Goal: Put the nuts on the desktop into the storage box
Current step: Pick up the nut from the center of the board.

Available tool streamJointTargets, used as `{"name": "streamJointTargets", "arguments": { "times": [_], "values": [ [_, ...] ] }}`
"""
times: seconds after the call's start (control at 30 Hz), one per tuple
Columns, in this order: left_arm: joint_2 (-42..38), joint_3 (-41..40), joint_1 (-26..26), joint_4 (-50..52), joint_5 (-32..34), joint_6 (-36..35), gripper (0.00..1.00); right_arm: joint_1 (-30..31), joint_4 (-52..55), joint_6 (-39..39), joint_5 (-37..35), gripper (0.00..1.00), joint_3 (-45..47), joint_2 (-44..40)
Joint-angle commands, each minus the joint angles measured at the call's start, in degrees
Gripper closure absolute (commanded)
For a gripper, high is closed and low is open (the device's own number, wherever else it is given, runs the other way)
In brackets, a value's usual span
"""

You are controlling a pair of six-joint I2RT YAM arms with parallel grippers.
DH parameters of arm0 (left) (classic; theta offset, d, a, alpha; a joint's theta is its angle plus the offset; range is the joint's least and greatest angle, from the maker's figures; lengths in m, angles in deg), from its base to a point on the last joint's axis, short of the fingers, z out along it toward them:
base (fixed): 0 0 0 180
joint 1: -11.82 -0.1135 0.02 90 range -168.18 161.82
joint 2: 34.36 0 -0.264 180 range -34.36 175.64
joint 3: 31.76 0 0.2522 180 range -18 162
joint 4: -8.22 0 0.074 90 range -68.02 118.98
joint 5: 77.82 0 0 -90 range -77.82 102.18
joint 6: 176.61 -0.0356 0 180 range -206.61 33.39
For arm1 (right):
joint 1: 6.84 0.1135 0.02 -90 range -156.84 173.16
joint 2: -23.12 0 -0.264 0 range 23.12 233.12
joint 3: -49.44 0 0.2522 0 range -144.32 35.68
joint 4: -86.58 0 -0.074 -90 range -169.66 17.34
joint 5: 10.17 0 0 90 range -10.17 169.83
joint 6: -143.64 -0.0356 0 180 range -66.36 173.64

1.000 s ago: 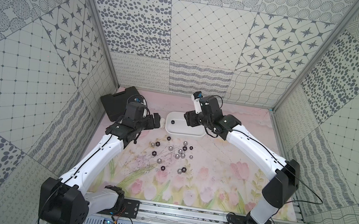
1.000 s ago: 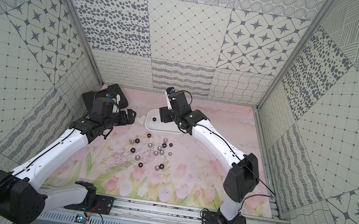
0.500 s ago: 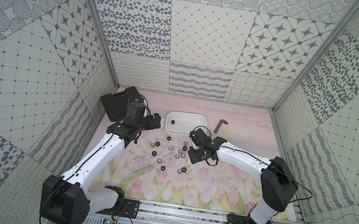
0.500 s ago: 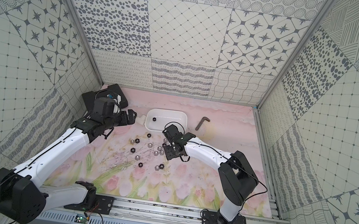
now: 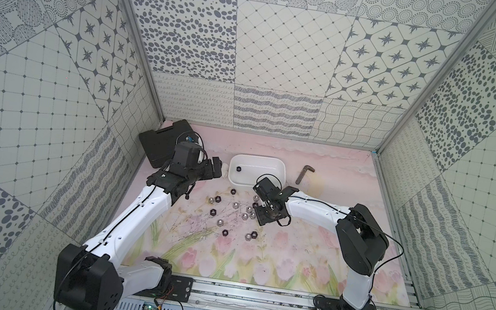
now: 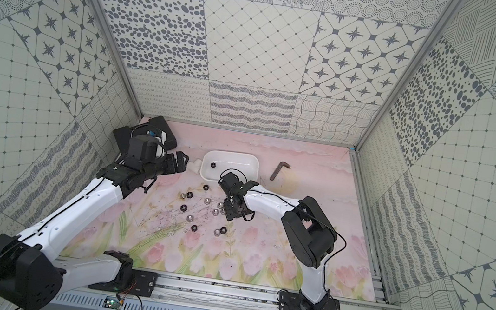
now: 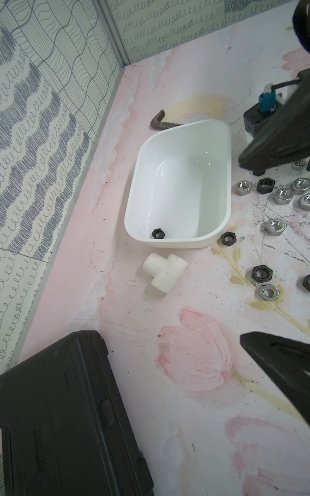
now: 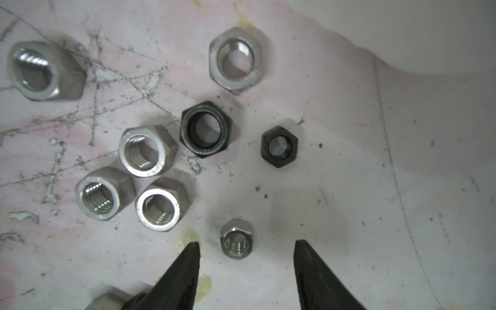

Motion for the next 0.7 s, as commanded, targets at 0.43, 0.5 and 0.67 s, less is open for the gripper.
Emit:
{"name": "streamJointTargets", "arguments": {
  "times": [0.43,0.5,0.67],
  "values": [
    [-0.9,-0.6,0.2,-0.1,0.9,-0.8,0.01,0.2,-0.4,-0.9,2.6,0.64,-1.3,3.0],
    [-1.2,-0.7,0.1,-0.1,1.3,-1.0,0.01,0.2,-0.4,-1.0,2.7,0.70,-0.9,2.9],
    [-1.1,-0.3,0.2,0.0,1.3,-1.1,0.01,0.2,-0.3,-0.6,2.6,0.86,-0.9,2.0]
  ]
}}
